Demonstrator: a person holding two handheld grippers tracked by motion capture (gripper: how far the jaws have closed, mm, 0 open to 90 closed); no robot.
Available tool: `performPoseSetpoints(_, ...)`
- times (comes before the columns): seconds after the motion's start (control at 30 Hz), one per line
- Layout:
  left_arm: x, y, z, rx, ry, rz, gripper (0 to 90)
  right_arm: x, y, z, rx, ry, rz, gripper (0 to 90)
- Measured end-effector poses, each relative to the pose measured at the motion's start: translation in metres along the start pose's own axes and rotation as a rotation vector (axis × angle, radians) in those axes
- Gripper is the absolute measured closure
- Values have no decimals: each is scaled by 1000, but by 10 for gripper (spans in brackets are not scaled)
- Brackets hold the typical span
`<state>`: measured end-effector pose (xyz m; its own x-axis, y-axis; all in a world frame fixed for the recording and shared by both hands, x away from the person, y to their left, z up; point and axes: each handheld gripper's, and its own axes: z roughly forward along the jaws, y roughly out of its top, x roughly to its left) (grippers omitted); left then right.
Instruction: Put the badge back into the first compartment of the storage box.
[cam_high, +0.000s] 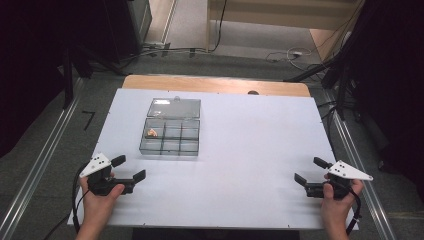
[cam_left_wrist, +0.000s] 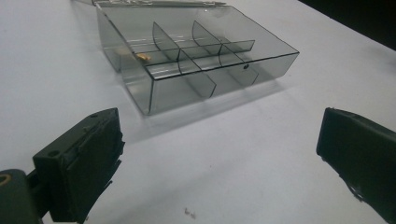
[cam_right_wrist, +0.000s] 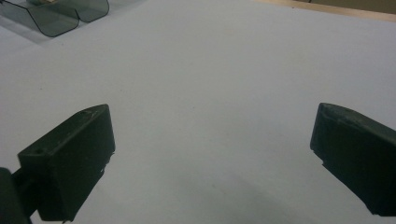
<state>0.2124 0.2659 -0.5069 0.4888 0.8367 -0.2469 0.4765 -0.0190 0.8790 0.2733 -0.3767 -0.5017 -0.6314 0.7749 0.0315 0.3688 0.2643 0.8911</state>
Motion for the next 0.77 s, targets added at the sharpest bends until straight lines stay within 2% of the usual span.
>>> performPoseSetpoints(0.1, 4, -2, -3, 13, 11, 28, 2, 0, 0, 0, 0, 1, -2, 0)
performPoseSetpoints(0.2, 12, -2, -5, -3, 19, 5, 2, 0, 0, 0, 2, -1, 5, 0)
performPoseSetpoints(0.27, 16, -2, -7, -8, 35, 11, 2, 0, 0, 0, 4, -2, 4, 0)
performPoseSetpoints(0.3, 17, -3, -7, -11, 29, 9, 2, 0, 0, 0, 6, -2, 5, 0)
performPoseSetpoints(0.37, 18, -3, -8, -20, 31, 2, 2, 0, 0, 1, 4, -3, 4, 0)
performPoseSetpoints(0.43, 18, -4, -7, -22, 15, 6, 2, 0, 0, 1, 7, -6, 4, 0)
performPoseSetpoints(0.6, 14, -5, -6, -16, 16, 41, 0, 0, 0, 2, 19, -9, 5, 0)
performPoseSetpoints(0.77, 16, -5, -7, -26, 13, 26, 0, -2, 0, 6, 38, -14, 13, 0)
